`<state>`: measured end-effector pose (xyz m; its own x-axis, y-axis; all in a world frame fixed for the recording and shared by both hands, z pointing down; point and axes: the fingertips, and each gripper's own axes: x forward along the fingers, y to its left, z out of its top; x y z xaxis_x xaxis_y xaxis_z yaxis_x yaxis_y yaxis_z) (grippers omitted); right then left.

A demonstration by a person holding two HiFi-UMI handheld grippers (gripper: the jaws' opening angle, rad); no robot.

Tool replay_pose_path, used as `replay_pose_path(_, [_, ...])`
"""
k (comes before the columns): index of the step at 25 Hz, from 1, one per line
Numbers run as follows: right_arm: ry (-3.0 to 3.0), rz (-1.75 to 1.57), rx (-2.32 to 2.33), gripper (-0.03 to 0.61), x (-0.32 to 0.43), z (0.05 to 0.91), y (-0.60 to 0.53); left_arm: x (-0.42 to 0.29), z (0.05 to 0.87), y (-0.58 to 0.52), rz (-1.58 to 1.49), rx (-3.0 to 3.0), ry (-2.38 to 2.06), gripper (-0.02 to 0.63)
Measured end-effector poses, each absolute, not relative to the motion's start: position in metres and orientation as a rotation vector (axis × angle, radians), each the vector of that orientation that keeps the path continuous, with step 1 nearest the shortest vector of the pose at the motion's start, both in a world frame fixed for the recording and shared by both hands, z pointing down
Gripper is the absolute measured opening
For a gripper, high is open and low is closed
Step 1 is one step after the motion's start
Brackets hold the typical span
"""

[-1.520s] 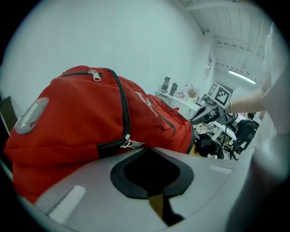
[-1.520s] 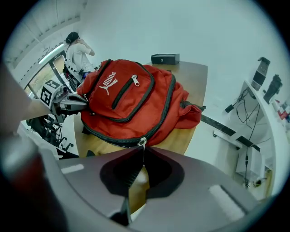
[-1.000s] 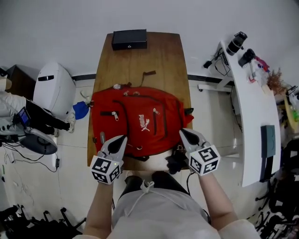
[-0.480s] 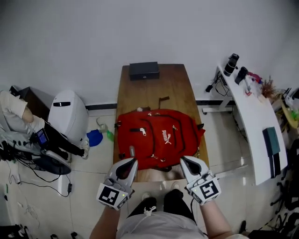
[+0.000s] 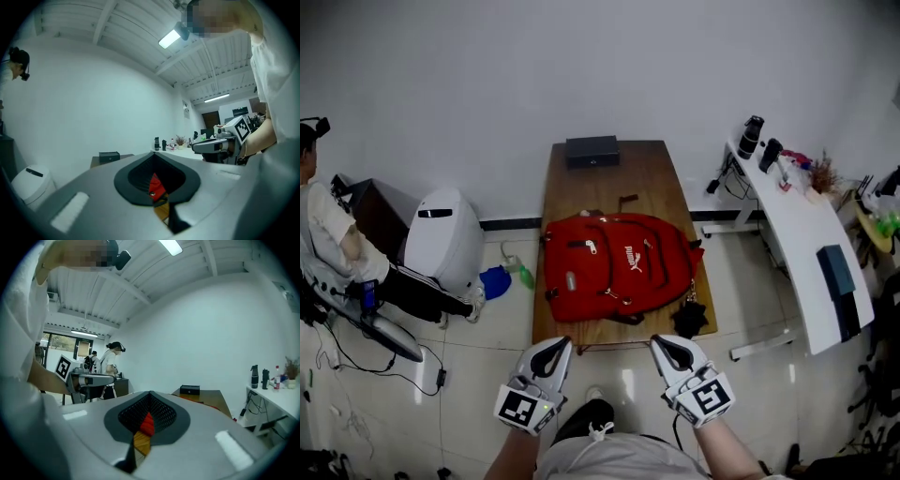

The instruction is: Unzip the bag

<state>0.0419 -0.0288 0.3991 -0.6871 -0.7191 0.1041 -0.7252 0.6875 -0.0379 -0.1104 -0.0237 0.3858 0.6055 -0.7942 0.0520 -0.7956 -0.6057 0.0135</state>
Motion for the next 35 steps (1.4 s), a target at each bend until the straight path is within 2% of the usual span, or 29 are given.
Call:
replay_pose_path(8, [-2.816,0.155,1.063,0.008,0.063,0.415,0.09,-0.049,0.399,0.096,0.007,2.717,-1.358,0.006])
replay_pose_path(12, [-2.818,0.186,1.076,0.008,0.069,0.416,0.119,-0.041,0.403,0.134,0.038,2.736,-1.32,0.006])
replay_pose_path(27, [-2.804,0.033,1.079,0.008,0.019,0.391,0.148,-0.081,0.373,0.147,0.023,2.797,-1.276,0.006])
replay_pose_path(35, [-2.782,0.054,1.122,0.008,0.028,0.393,0.14,-0.077,0.377,0.14,0.013,2.778,-1.288,0.006])
